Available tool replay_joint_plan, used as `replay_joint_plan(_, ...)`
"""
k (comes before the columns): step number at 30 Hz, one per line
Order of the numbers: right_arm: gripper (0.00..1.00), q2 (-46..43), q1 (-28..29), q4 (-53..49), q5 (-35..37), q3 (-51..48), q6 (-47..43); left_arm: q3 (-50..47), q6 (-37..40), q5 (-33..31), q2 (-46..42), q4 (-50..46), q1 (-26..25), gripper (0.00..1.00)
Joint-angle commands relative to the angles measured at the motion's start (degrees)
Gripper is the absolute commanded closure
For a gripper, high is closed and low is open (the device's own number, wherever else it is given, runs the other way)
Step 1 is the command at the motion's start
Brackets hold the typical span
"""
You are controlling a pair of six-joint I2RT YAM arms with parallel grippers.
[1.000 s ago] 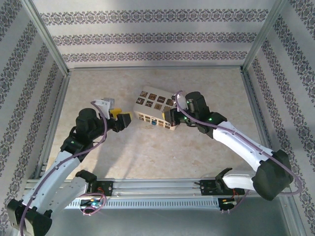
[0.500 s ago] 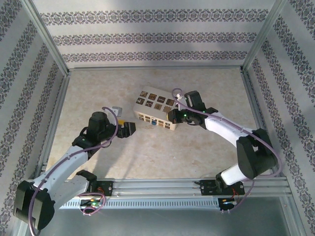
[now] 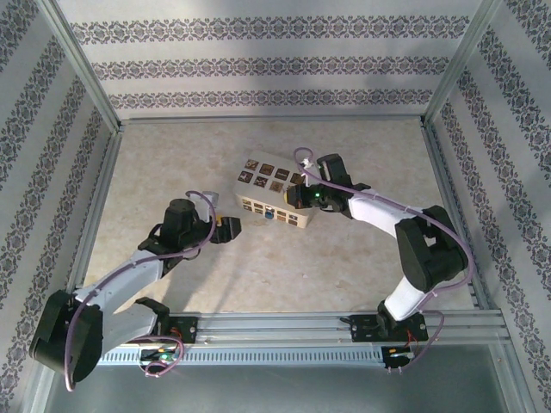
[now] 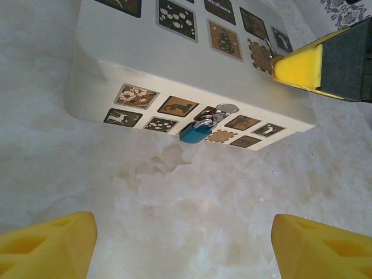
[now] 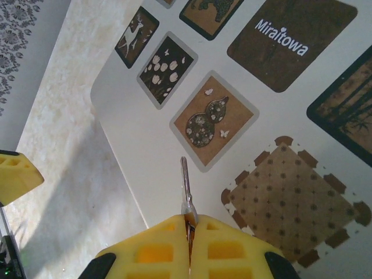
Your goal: Unlock the padlock with the key
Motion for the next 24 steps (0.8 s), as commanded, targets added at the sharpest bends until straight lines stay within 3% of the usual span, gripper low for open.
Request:
replay_joint_plan(1,1.00,1.5,-0.2,1.1,-0.9,0.9,0.9,0.0,-0.8,2.6,2.7,6.0,-0.1,0.22)
replay_joint_plan(11,1.00,1.6,1.5,1.9,-0.7,-3.5,2.4,4.1,1.8,9.3,14.3,9.8,-0.5,0.29)
replay_joint_plan(24,1.00,1.3,3.5,3.1,1.0,-4.4,4.2,6.8,4.0,8.9,24.8,17.0,-1.9,0.33)
